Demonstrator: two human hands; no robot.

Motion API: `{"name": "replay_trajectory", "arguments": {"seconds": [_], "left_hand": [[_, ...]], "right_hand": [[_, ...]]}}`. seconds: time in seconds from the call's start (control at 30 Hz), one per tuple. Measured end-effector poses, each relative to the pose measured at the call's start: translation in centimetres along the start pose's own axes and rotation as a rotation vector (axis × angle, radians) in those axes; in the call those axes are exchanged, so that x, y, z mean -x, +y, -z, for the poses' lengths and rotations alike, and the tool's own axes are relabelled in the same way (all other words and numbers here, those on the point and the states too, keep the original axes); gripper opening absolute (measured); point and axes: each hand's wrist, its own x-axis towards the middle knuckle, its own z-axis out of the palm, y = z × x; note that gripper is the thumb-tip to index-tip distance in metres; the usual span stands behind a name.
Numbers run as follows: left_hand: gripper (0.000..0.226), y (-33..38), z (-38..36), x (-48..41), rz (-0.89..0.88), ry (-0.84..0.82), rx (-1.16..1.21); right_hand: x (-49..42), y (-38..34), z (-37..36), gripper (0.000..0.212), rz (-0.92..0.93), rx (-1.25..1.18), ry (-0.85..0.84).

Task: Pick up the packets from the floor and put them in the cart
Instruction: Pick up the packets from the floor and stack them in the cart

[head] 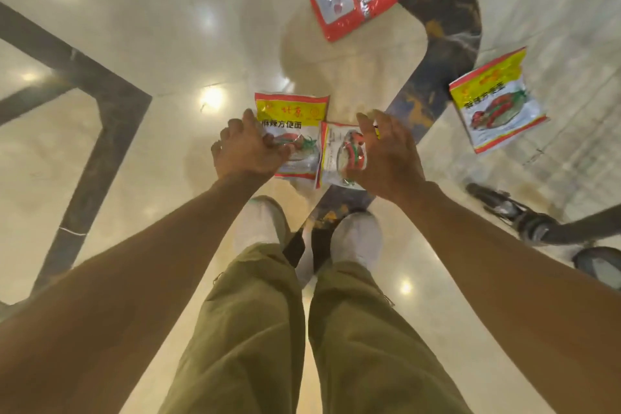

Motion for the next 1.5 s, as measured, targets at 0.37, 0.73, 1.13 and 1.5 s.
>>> {"name": "replay_trajectory", "arguments": {"seconds": [0.37, 0.73, 1.13, 1.5], "left_hand": [[0.053, -0.3, -4.7, -3.6, 0.164, -0.027, 0.705], [0.034, -1.6, 10.2, 8.3, 0.052, -0.163, 1.004], [0.075, 5.3, 44.2, 36.2, -0.284, -0.268, 1.184], [0.031, 15.4, 60.2, 56.2, -0.587, -0.254, 1.054]], "right_hand": [[-2.7, 1.2, -1.9, 0.047, -0.058, -0.06, -0.198], [7.6, -1.3, 9.8, 0.047, -0.432, -0.751, -0.128], [31.6, -10.4, 46.6, 0.046, -0.409, -1.319, 0.311], [51.0, -12.6, 67.3, 0.044, -0.325, -1.458, 0.711]]}}
